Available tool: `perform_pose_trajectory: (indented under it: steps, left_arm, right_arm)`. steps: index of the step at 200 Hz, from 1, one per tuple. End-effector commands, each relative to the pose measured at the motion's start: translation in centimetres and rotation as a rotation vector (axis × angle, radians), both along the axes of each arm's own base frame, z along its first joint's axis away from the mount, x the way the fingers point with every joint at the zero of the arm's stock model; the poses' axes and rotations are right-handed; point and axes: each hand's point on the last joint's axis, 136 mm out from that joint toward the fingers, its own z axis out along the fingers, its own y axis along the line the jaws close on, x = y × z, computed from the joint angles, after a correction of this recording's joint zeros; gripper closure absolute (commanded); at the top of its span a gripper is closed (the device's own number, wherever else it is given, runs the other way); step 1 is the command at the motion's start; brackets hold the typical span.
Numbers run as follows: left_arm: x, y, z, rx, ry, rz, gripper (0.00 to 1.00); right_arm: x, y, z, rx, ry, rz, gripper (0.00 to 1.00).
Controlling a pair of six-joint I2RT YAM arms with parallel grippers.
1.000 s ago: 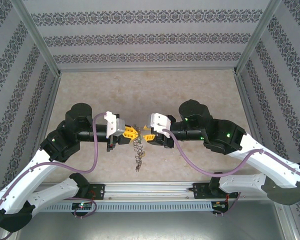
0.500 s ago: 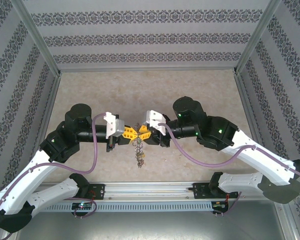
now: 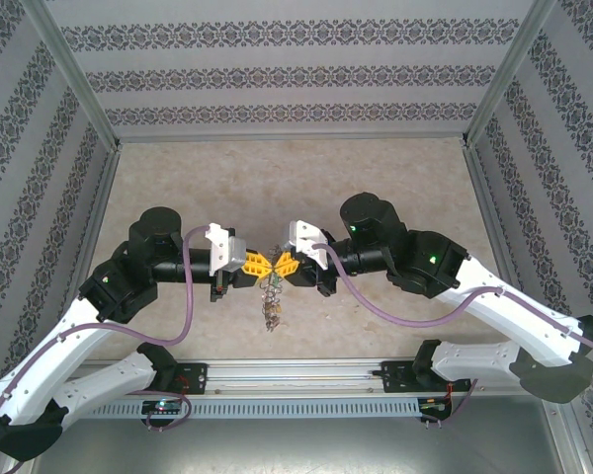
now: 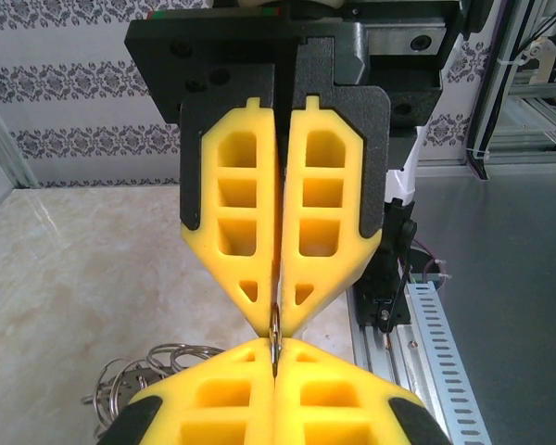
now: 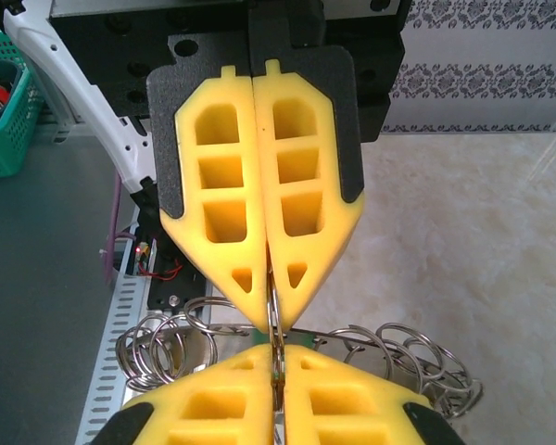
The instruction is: Put the keys on the keyring
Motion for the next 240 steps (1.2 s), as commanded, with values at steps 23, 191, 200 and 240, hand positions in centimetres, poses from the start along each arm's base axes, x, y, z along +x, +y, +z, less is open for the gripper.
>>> perform_pose_trajectory:
  steps: [23, 191, 200, 240]
  left_arm:
    - [-0.6, 0.1, 2.8, -0.083, -0.079, -0.015, 1.00]
    - [-1.3, 0.2, 4.6, -0.147, -0.117, -0.039, 1.00]
    - [-1.4, 0.2, 4.7, -0.157, -0.118, -0.045, 1.00]
    - [-1.6, 0.1, 5.5, -0.199, -0.132, -0.063, 1.00]
  right_arm:
    - [0.0, -0.7, -0.8, -0.015, 0.034, -0.021, 0.90]
    - [1.1, -0.8, -2.5, -0.027, 0.083, -0.072, 1.00]
    - [1.3, -0.8, -2.5, -0.022, 0.093, -0.075, 1.00]
    - [2.0, -0.5, -2.2, 0.054, 0.154, -0.064, 1.00]
